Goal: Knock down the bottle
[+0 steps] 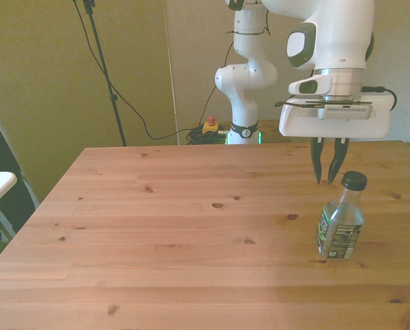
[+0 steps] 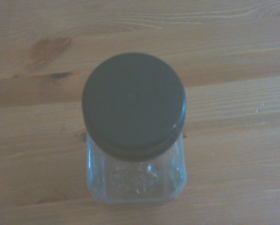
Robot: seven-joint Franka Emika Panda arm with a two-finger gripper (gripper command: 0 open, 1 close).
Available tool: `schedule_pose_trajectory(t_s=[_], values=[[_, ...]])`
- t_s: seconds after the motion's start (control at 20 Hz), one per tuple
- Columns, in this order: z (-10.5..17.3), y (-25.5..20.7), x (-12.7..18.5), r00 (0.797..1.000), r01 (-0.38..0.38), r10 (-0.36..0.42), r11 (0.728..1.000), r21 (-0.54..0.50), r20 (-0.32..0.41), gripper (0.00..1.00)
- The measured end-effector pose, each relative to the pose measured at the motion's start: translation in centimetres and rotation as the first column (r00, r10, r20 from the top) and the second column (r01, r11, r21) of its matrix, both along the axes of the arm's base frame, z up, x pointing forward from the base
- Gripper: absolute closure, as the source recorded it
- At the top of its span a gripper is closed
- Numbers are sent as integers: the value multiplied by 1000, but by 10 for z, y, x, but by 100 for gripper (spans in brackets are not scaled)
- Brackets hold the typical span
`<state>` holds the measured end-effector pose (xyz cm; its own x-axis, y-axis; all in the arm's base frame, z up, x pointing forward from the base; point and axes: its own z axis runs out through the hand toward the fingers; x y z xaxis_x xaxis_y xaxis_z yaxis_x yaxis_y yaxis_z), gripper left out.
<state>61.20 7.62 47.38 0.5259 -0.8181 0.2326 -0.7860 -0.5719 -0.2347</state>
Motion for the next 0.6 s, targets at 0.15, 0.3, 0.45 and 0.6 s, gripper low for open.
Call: schedule_pose_trajectory(t_s=[0.15, 0.3, 0.45, 0.6], values=[[2, 3, 7, 1000, 5, -5, 1000, 2, 10, 100], [7, 10, 18, 999, 18, -18, 1000, 0, 32, 100], [13, 21, 34, 997, 42, -42, 999, 7, 61, 100], [14, 31, 58, 993, 75, -76, 997, 5, 93, 100]])
